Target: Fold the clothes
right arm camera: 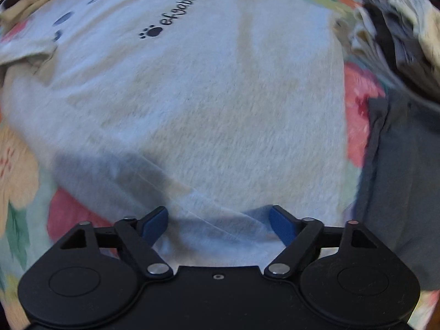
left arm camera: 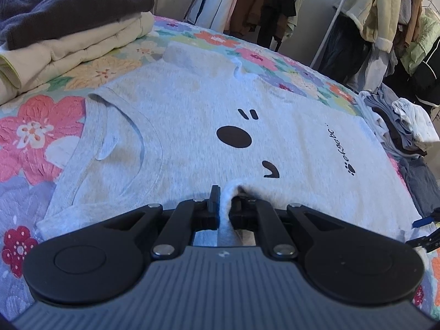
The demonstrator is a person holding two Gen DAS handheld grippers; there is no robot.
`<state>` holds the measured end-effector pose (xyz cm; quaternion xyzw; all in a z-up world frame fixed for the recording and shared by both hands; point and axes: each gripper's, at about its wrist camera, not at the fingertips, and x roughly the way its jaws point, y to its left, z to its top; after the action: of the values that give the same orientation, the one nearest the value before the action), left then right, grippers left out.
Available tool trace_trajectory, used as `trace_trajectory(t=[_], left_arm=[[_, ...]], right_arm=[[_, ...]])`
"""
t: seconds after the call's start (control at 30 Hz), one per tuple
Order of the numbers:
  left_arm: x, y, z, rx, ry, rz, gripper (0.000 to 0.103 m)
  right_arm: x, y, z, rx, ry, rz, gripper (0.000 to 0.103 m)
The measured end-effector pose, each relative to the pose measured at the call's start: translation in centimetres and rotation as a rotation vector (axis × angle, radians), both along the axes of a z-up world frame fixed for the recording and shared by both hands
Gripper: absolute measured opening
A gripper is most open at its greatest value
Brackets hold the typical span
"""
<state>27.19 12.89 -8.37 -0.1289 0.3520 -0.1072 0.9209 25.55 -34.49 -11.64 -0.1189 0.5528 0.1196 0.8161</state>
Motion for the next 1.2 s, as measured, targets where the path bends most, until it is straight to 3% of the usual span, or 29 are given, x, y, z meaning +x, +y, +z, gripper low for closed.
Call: trace_trajectory(t=[0.1,0.17,0.2,0.27,0.3,0.33,0.6,0.77,1.03,1.2], left_arm=[[0.0,-0.2,-0.2,0.014,0.006,-0.002,0.005],[0.0,-0.3,-0.2,0.017,0.008,0.0,0.005],[0.0,-0.3,-0.2,0.019,0.008,0.0,0.005],[0.0,-0.4,-0.2,0.025,0.005,0.0,0.005],[-0.1,-0.5,-0.2,0.028,0.0,0.0,0.005],[-0.1,-0.5,-0.2,0.032,-0.007,0.0,0.005],[-1.1,-0.4,3.0,-0.006,-0.128,0.009,0.006],[1.4,0.6,2.7,-0.039,-0.099,0.031,0.005],[9.9,2.3,7.3,0.04,-0.23,0.09,0.005],[16.2,1.9,10.9,0.131,-0.305,0.098,0.005]], right_arm=[[-1.1,0.7,-0.1,-0.026,-0.05,0.022,0.086],[-1.8,0.5,0.2,-0.003,-0.059,0.009,0.077],[-2.1,0.4,0.3,0.005,-0.064,0.001,0.069],[-2.9,0.8,0.7,-0.014,-0.087,0.001,0.041],[-3.3,1.1,0.9,-0.032,-0.103,-0.003,0.018],[-3.8,1.5,1.1,-0.054,-0.124,-0.01,0.013],[-2.6,2.4,5.6,-0.07,-0.339,-0.081,0.008],[2.2,2.8,9.2,-0.071,-0.427,-0.057,0.008],[13.2,4.2,12.8,-0.08,-0.529,-0.042,0.007],[19.2,4.2,15.0,0.005,-0.585,-0.079,0.007]])
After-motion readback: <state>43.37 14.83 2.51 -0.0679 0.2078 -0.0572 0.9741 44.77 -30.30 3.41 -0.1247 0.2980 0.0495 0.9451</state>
